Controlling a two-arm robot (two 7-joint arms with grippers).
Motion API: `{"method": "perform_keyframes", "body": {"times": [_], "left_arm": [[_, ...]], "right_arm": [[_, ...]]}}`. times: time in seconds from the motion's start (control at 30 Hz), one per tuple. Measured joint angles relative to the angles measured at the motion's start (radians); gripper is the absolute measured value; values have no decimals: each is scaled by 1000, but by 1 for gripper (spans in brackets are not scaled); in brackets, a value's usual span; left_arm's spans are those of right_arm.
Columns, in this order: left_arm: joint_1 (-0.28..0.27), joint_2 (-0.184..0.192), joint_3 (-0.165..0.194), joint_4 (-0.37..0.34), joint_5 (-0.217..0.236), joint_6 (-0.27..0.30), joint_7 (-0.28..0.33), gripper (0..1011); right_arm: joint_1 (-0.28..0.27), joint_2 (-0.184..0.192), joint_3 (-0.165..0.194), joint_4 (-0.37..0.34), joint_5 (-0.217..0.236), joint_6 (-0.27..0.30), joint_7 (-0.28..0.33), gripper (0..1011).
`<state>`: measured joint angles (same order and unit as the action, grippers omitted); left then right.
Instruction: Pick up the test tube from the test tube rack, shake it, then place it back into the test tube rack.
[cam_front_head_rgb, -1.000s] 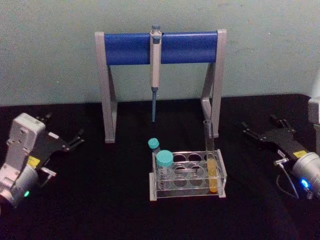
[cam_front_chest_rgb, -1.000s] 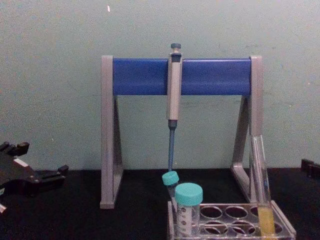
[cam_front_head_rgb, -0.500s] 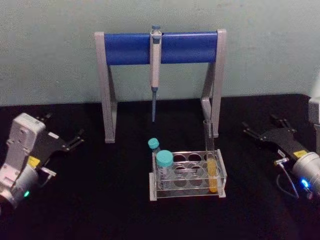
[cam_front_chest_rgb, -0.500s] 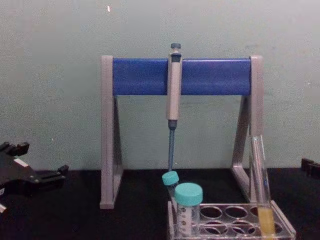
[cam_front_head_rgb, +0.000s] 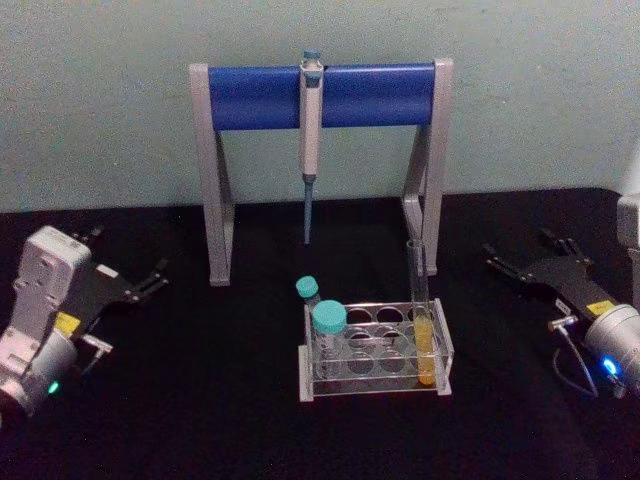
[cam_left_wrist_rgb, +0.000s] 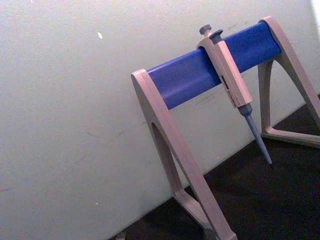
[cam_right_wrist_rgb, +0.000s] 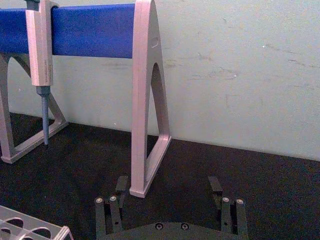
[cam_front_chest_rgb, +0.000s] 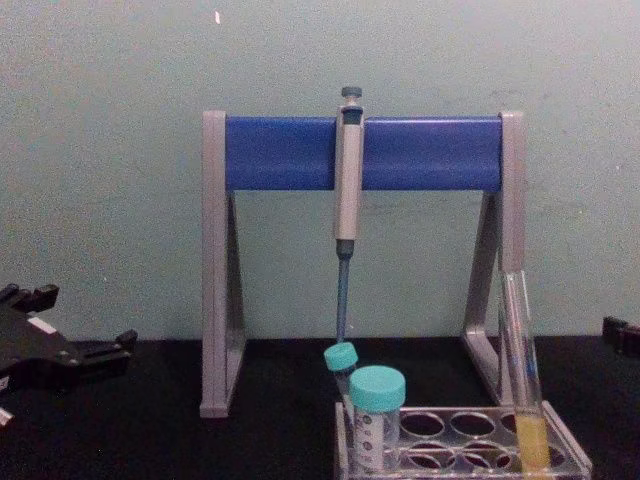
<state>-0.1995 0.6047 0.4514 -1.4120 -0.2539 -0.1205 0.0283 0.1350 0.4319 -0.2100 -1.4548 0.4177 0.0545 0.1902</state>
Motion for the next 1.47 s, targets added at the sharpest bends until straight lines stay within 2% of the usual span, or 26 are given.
{"method": "perform_keyframes", "body": {"times": [1.47], "left_arm": [[0, 0, 0, 0, 0, 0, 0, 1001]], "right_arm": [[0, 0, 0, 0, 0, 0, 0, 1000]]}}
